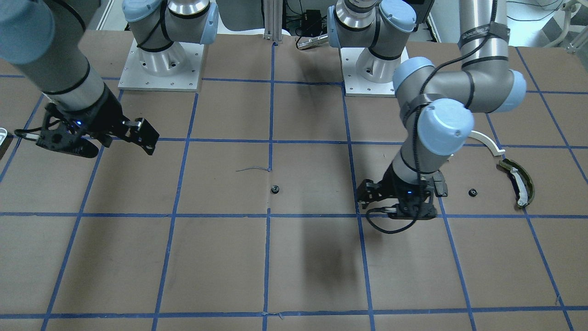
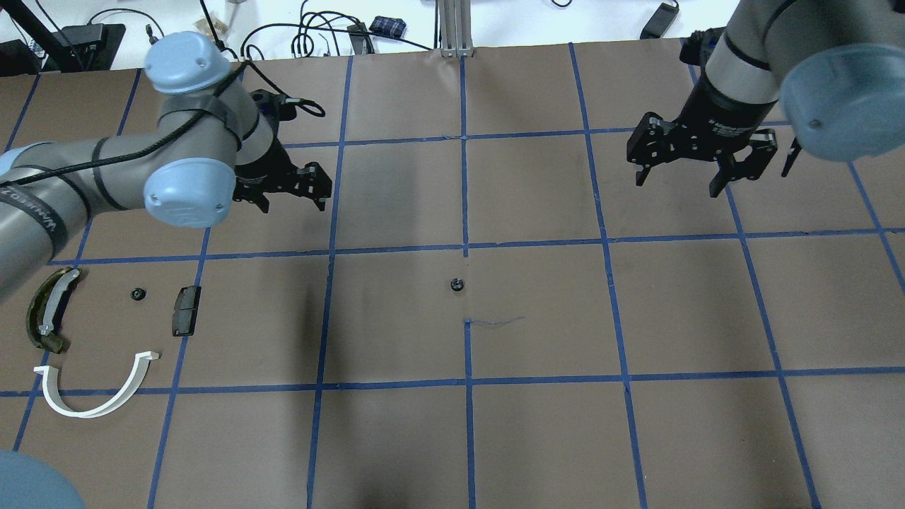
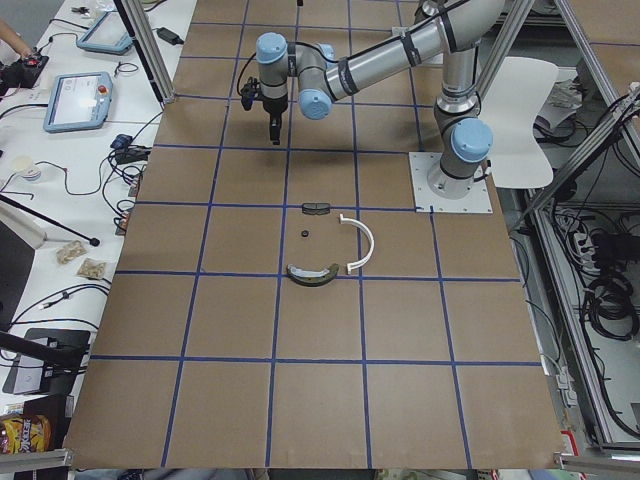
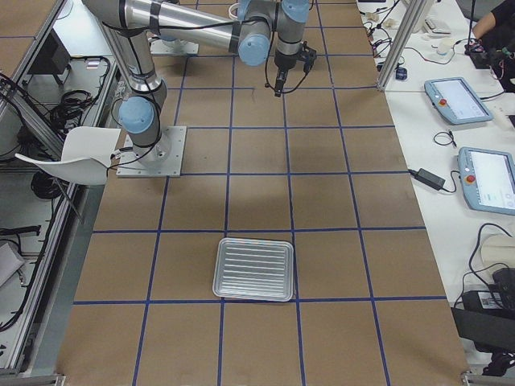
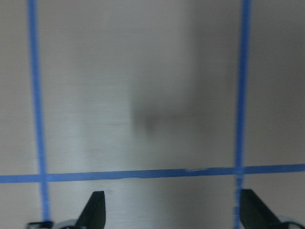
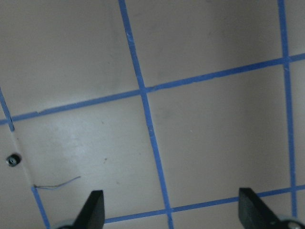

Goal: Place bearing gear from tray to pile

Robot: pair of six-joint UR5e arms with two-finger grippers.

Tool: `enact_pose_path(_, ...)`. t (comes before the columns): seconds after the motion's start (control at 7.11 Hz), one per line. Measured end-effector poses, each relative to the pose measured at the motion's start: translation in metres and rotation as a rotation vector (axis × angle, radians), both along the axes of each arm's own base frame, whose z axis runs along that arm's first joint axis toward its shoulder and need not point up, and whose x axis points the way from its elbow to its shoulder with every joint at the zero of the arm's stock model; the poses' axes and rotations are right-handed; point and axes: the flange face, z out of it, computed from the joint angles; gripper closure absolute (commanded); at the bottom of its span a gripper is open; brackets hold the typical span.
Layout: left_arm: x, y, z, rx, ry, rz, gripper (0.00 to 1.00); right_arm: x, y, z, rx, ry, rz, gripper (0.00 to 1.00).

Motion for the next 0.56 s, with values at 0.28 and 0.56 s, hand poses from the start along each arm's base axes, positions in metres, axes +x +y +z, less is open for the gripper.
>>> enact_pose_path(0.28, -0.101, 0.027, -0.015, 0.012, 0.049, 0.036, 0.0, -0.007, 0.01, 0.062, 0.024, 0.026, 0.068, 0.0)
enact_pose_path(0.56, -0.173, 0.05, -0.043, -0.012, 0.07, 0.077, 0.01, 0.01, 0.016, 0.088, 0.027, -0.003, 0.084, 0.0)
